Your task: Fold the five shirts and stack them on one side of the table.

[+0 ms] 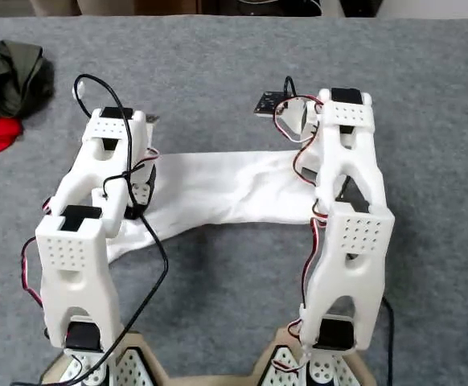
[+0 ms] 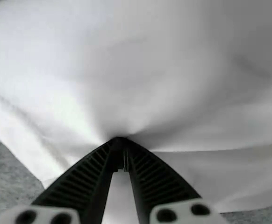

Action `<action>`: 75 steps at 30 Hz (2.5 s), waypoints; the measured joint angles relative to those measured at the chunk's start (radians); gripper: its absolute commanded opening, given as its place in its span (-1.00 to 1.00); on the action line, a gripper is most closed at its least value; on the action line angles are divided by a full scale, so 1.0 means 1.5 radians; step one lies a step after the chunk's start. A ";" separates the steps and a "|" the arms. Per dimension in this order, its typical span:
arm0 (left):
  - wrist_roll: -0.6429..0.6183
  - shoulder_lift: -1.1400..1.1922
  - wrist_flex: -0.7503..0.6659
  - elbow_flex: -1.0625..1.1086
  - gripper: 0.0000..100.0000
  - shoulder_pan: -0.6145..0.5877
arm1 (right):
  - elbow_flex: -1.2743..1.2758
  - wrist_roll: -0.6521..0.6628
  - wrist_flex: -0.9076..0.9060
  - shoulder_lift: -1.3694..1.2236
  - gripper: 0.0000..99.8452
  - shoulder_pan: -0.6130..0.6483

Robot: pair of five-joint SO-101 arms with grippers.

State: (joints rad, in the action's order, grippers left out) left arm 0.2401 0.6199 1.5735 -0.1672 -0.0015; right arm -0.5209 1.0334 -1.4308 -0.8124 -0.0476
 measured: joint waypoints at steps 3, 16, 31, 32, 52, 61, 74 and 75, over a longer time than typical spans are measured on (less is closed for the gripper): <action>0.009 -0.005 0.024 -0.005 -0.96 -0.009 | -0.009 0.000 -0.006 -0.001 -0.99 0.000; 0.025 -0.243 0.111 0.007 -0.82 -0.063 | -0.084 -0.082 -0.078 0.144 -0.99 -0.015; -0.065 -0.240 -0.046 0.087 -0.49 -0.191 | -0.084 -0.124 -0.015 0.126 -0.99 -0.015; -0.064 -0.228 -0.049 0.087 -0.49 -0.191 | -0.084 -0.124 -0.012 0.126 -0.99 -0.015; 0.002 -0.055 -0.079 0.079 -0.56 -0.193 | -0.084 -0.124 -0.010 0.126 -0.99 -0.015; 0.002 -0.044 -0.079 0.074 -0.95 -0.138 | -0.084 -0.124 -0.004 0.126 -0.99 -0.026; -0.059 -0.029 0.039 -0.108 -0.96 -0.131 | -0.176 -0.119 -0.009 0.126 -0.99 -0.168; -0.059 -0.028 0.061 -0.151 -0.96 -0.145 | -0.182 -0.109 -0.011 0.126 -0.99 -0.182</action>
State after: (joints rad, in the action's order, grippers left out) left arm 0.1511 0.5785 1.6655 -0.3943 -0.2194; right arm -0.7940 0.8692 -1.4477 -0.6237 -0.3207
